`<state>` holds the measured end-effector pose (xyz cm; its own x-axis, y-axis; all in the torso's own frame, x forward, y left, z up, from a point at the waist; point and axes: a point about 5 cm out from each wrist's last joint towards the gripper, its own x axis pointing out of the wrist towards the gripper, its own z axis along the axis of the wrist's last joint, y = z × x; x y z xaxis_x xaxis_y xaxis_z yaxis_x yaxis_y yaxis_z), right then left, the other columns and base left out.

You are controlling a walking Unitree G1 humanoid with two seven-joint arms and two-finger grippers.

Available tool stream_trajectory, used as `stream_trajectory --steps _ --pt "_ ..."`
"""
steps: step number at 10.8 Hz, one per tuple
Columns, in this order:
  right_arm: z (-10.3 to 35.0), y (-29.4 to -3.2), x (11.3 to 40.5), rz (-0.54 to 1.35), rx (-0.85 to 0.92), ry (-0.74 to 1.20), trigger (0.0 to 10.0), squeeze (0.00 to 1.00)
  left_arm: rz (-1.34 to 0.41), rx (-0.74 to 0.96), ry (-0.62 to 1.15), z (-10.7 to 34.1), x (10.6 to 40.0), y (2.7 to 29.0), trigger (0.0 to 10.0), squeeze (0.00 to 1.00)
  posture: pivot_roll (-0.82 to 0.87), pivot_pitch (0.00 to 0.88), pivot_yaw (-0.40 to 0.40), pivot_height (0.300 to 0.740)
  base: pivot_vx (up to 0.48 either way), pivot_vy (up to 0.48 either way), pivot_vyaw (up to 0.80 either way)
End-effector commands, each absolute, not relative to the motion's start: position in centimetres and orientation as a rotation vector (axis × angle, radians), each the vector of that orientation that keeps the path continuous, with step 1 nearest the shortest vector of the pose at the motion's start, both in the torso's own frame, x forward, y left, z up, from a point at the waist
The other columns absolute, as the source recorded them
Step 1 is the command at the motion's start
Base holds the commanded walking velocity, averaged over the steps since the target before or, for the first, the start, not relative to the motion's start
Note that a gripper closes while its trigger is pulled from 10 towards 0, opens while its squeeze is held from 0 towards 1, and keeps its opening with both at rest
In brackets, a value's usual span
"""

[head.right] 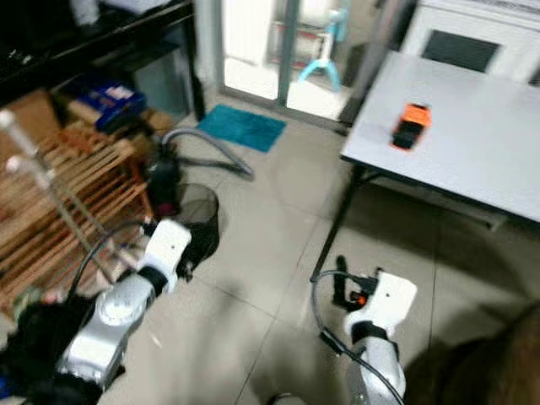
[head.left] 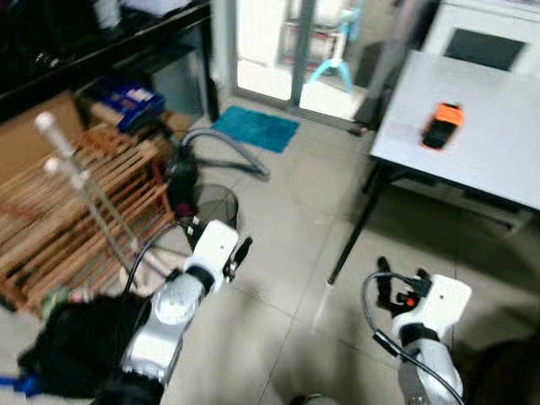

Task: Move the pillow to the sofa from floor

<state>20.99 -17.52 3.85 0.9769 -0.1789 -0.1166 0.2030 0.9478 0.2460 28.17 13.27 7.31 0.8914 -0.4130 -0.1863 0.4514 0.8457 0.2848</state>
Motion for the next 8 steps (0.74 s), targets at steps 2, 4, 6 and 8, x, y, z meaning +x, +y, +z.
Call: stream_trajectory --steps 2,4,6,8 --pt "3.4 -17.2 20.7 -0.255 0.300 0.088 10.0 0.00 -0.526 0.379 0.077 9.1 29.1 13.2 10.0 0.00 0.14 0.001 0.106 0.740 0.000 0.000 -0.80" --pt "3.1 -16.4 20.7 -0.253 0.300 0.090 10.0 0.00 -0.515 0.399 0.068 10.4 29.8 14.0 10.0 0.00 0.16 0.000 0.139 0.740 0.000 0.000 -0.80" --pt "3.3 -16.7 20.7 -0.254 0.278 0.075 10.0 0.00 -0.445 0.331 0.040 12.2 30.6 14.0 10.0 0.00 0.17 0.000 0.123 0.740 0.000 0.000 -0.80" --pt "3.5 -17.5 20.9 -0.247 0.243 0.075 10.0 0.00 -0.421 0.240 0.119 9.3 29.8 13.5 10.0 0.00 0.12 0.000 0.038 0.740 0.000 0.000 -0.80"
